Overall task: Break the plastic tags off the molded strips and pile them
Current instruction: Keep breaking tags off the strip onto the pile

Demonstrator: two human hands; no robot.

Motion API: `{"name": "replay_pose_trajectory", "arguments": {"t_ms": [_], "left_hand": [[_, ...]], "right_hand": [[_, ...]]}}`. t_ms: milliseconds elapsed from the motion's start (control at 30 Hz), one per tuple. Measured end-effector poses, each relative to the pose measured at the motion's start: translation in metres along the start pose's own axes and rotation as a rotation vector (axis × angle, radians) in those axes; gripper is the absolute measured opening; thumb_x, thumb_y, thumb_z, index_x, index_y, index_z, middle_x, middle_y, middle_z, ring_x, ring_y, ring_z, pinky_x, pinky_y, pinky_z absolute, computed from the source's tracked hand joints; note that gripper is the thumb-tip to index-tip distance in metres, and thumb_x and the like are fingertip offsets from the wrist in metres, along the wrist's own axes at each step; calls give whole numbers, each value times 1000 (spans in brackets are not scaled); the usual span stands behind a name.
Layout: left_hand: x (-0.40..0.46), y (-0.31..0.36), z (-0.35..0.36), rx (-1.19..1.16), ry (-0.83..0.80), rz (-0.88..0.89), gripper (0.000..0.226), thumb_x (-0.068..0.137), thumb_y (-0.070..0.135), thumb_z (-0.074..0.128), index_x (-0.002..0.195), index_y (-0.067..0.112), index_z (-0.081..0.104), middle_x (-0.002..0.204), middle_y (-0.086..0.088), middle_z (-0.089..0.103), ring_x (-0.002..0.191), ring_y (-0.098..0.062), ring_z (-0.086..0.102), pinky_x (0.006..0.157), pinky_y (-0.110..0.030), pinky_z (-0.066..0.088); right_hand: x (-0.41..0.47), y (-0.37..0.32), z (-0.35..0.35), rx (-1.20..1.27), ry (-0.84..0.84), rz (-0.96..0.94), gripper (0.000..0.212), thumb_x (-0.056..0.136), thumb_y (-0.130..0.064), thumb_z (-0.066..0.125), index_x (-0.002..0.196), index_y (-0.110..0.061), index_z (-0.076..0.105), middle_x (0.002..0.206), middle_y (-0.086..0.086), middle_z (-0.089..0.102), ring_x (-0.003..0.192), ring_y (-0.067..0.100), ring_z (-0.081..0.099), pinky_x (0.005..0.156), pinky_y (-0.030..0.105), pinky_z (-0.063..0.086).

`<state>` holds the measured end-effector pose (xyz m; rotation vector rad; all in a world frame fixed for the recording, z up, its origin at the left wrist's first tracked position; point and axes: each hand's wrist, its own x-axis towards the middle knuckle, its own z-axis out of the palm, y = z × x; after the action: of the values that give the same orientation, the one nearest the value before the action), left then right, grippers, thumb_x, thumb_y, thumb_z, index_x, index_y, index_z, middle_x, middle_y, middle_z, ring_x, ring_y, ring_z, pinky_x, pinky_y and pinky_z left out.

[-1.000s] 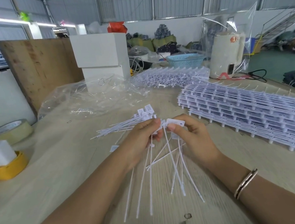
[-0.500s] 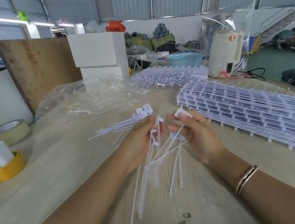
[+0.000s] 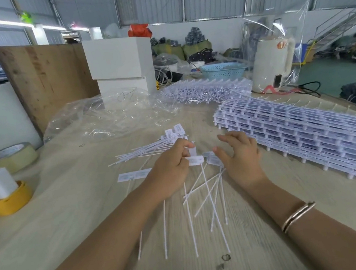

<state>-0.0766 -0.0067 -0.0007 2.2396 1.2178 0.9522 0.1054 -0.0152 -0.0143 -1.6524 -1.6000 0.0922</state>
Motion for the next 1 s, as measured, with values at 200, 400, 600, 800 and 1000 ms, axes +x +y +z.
{"name": "replay_pose_trajectory", "arguments": {"t_ms": [200, 400, 600, 800, 1000], "left_hand": [[-2, 9, 5, -24, 49, 163, 38, 91, -1, 47, 125, 14, 46, 111, 4, 49, 95, -8, 48, 82, -20, 38], [1, -3, -10, 177, 29, -18, 36, 96, 37, 42, 76, 14, 61, 74, -7, 66, 73, -23, 61, 74, -41, 48], [2, -1, -9, -18, 22, -5, 40, 96, 31, 49, 61, 13, 57, 57, -3, 51, 55, -14, 48, 61, -32, 37], [4, 1, -9, -233, 16, -115, 41, 98, 30, 45, 70, 4, 61, 54, 7, 51, 57, -10, 47, 65, -24, 38], [9, -2, -16, -551, 158, -208, 44, 99, 31, 41, 58, 20, 53, 51, 11, 49, 49, -2, 43, 55, -18, 34]], "right_hand": [[-10, -18, 0, 341, -185, -121, 25, 82, -50, 58, 89, -30, 71, 101, -25, 53, 118, 7, 32, 101, 17, 11], [-7, -19, -10, 602, -197, -121, 18, 83, -13, 68, 73, -28, 65, 90, -7, 58, 111, 30, 49, 103, 55, 27], [-12, -17, -8, 473, -357, -187, 15, 85, -25, 66, 70, -19, 66, 68, -12, 52, 85, 5, 44, 96, 52, 29], [-14, -23, -6, 295, -125, -334, 22, 88, -26, 63, 77, -45, 60, 65, -18, 52, 81, -7, 45, 82, 28, 18], [-16, -23, -11, 422, 29, -301, 12, 87, -45, 52, 80, -49, 61, 71, -15, 61, 83, -2, 50, 87, 37, 23]]}}
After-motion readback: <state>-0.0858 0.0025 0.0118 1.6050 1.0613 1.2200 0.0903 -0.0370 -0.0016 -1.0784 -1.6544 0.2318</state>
